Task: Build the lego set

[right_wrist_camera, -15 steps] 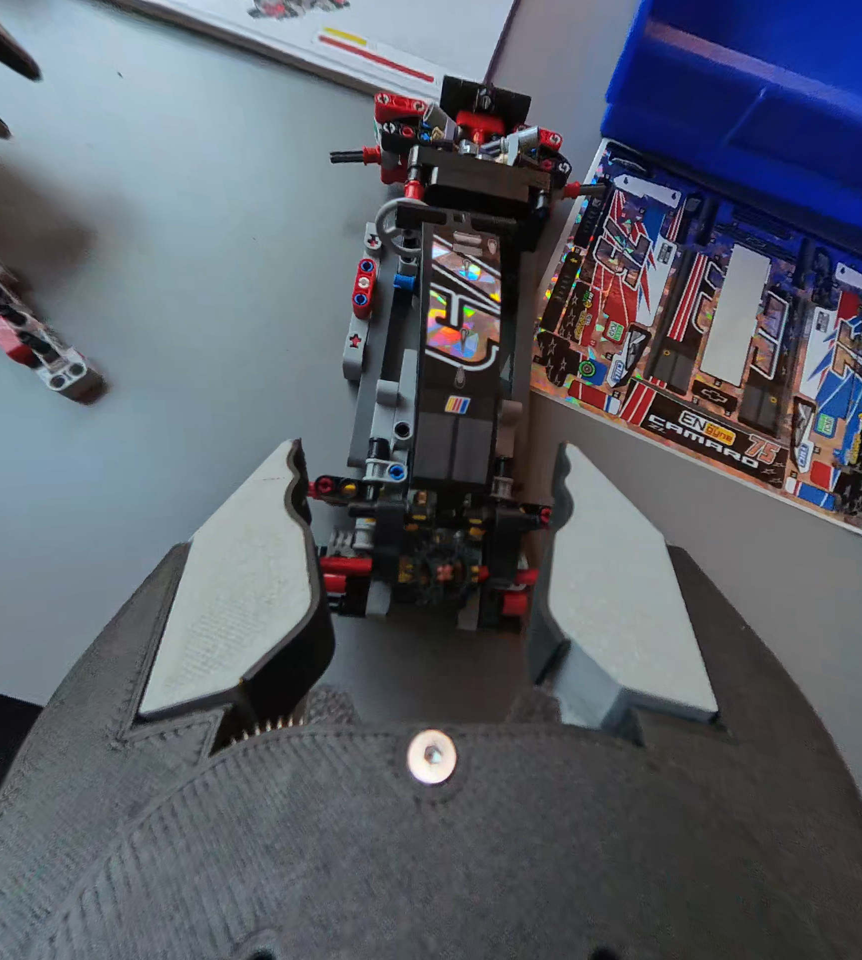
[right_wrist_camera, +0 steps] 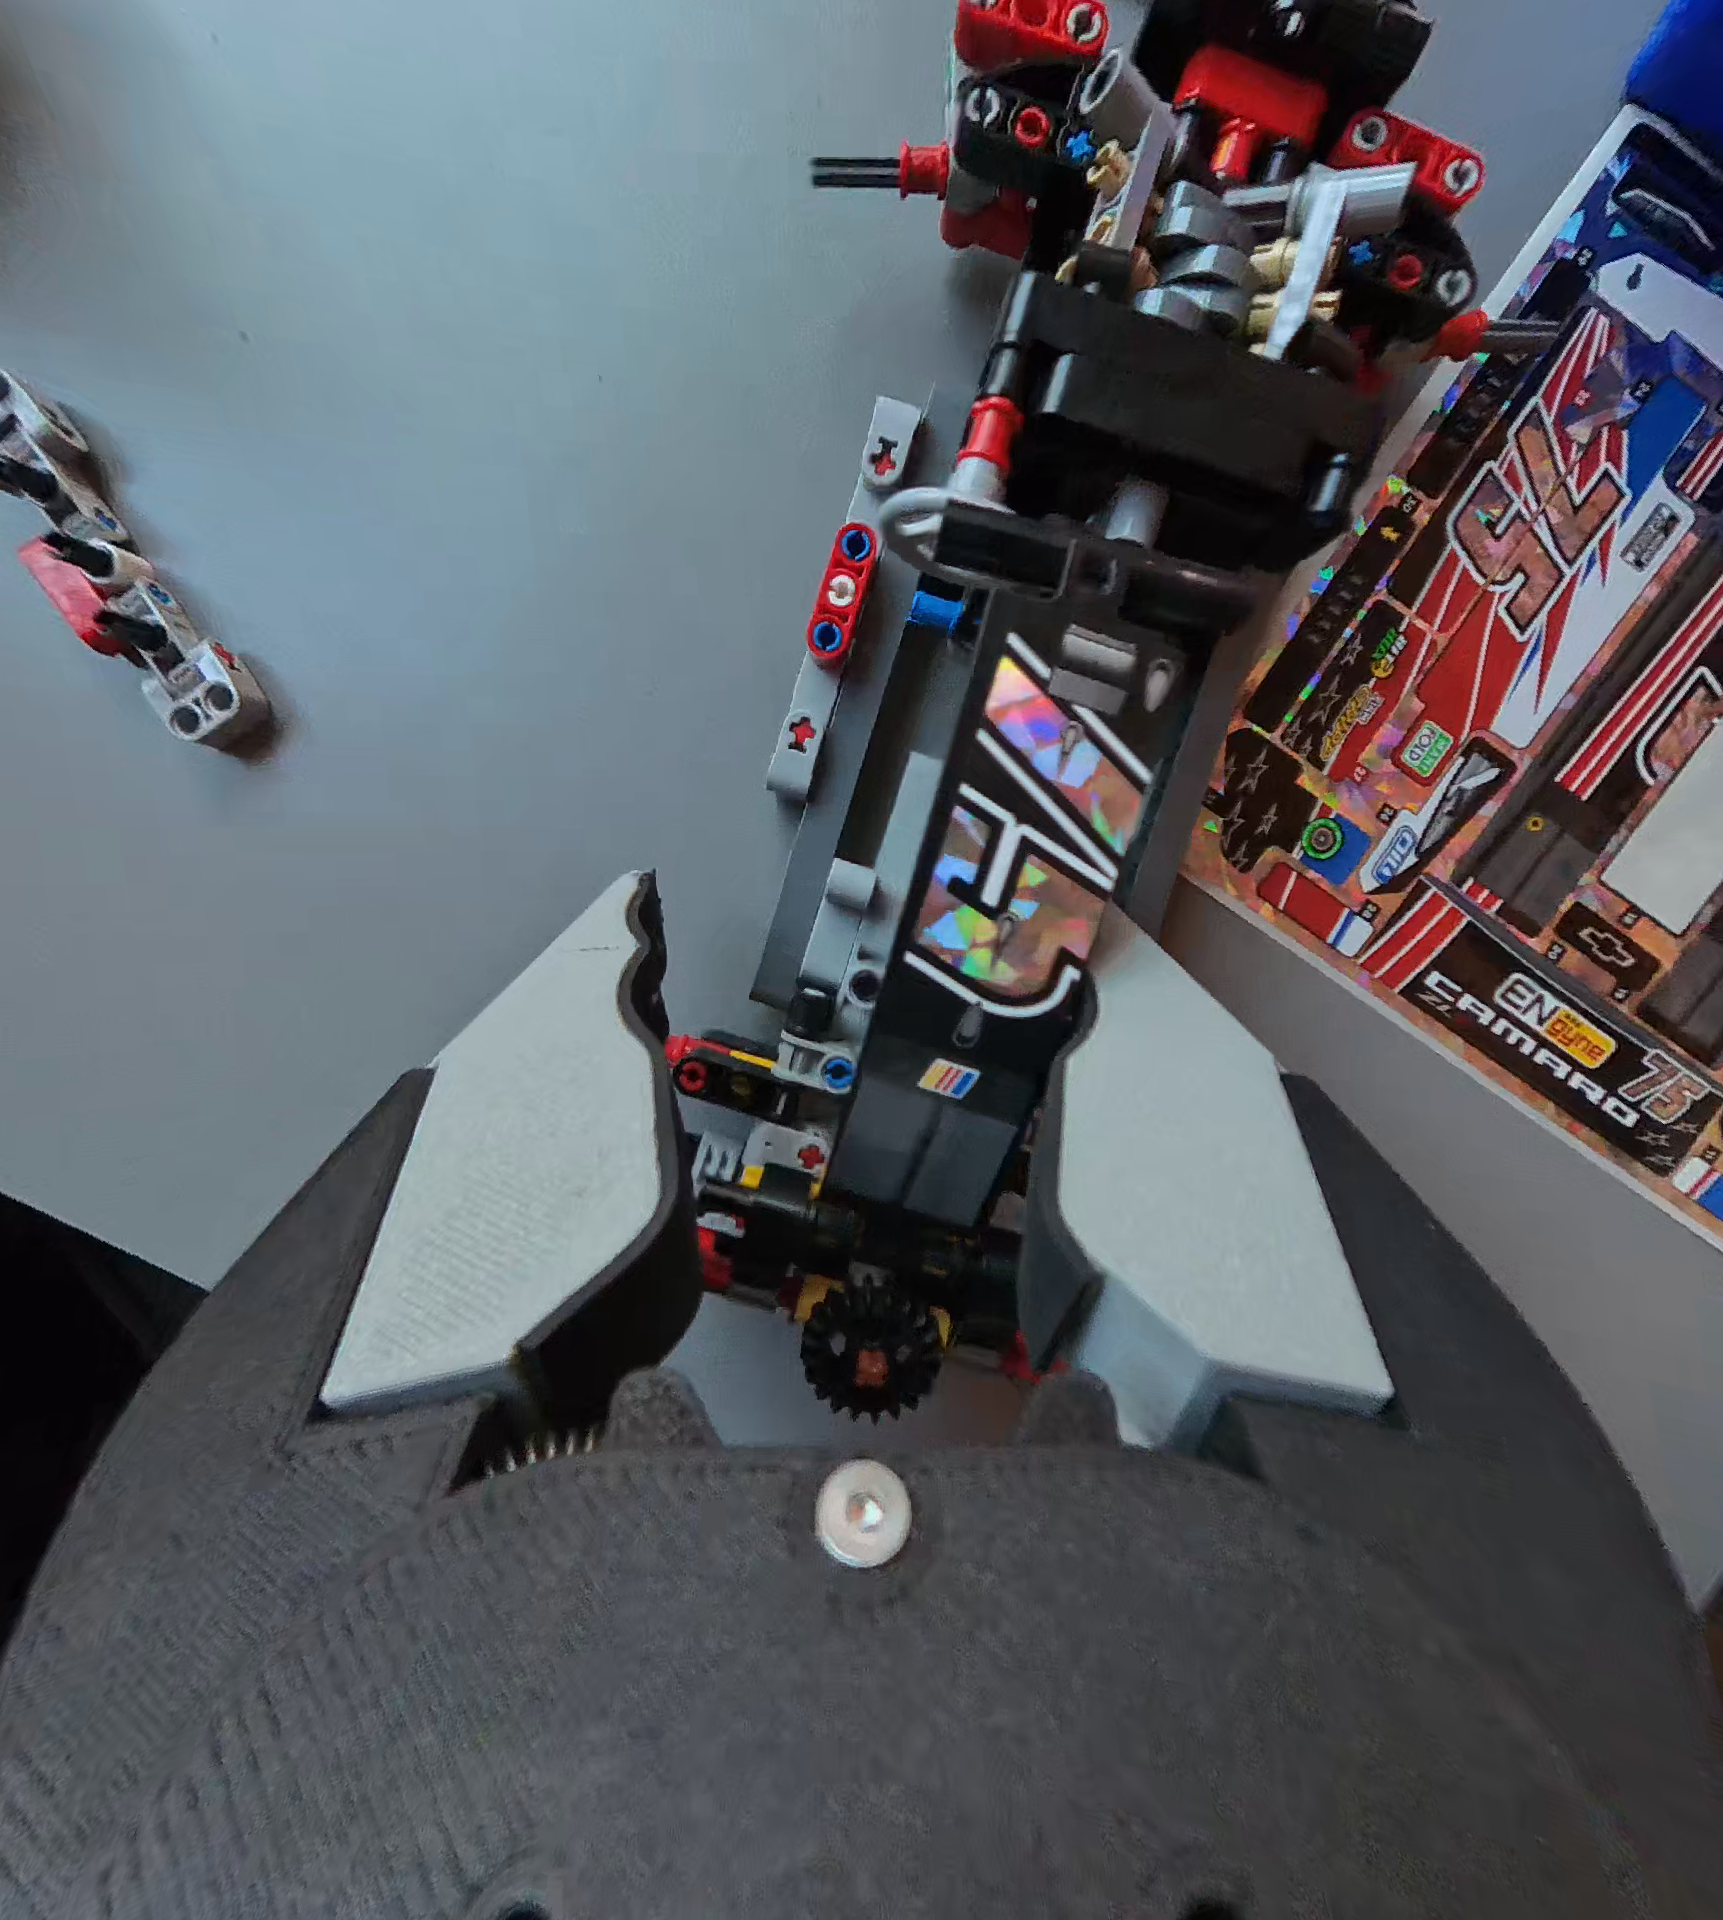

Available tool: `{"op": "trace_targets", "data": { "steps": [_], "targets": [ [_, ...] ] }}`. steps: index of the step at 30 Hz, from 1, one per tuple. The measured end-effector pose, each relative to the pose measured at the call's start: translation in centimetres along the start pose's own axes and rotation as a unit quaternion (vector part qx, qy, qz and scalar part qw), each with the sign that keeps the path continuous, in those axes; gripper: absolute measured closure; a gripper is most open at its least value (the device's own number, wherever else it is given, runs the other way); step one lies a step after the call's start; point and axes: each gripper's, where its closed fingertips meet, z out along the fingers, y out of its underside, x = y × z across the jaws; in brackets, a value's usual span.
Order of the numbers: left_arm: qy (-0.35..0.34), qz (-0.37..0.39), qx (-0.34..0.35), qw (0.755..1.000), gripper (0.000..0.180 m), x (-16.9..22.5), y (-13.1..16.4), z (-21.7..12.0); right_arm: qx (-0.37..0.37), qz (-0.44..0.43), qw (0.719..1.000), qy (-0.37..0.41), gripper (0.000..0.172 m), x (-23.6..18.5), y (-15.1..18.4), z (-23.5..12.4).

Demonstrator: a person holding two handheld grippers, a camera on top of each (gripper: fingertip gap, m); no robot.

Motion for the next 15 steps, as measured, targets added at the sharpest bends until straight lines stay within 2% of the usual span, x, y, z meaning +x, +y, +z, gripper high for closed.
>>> {"op": "trace_targets", "data": {
  "steps": [4, 7, 10, 15],
  "targets": [
    [-0.003, -0.009, 0.001, 1.000, 0.161, 0.1, 1.0, -1.9, -0.041, -0.053, 0.997, 0.029, 0.097, -0.6, 0.3, 0.4],
    [0.004, -0.006, -0.011, 1.000, 0.161, 1.4, 2.3, -4.1, -0.029, -0.074, 0.997, 0.003, 0.100, -2.4, -0.7, 0.7],
    [-0.017, 0.015, -0.038, 0.999, 0.161, 2.3, 4.6, -6.7, -0.028, -0.110, 0.993, -0.012, 0.100, -4.0, -1.9, 1.2],
    [-0.019, 0.003, -0.042, 0.999, 0.161, 5.0, 8.4, -10.2, -0.044, -0.195, 0.979, -0.048, 0.101, -6.7, -4.3, 2.5]
  ]
}}
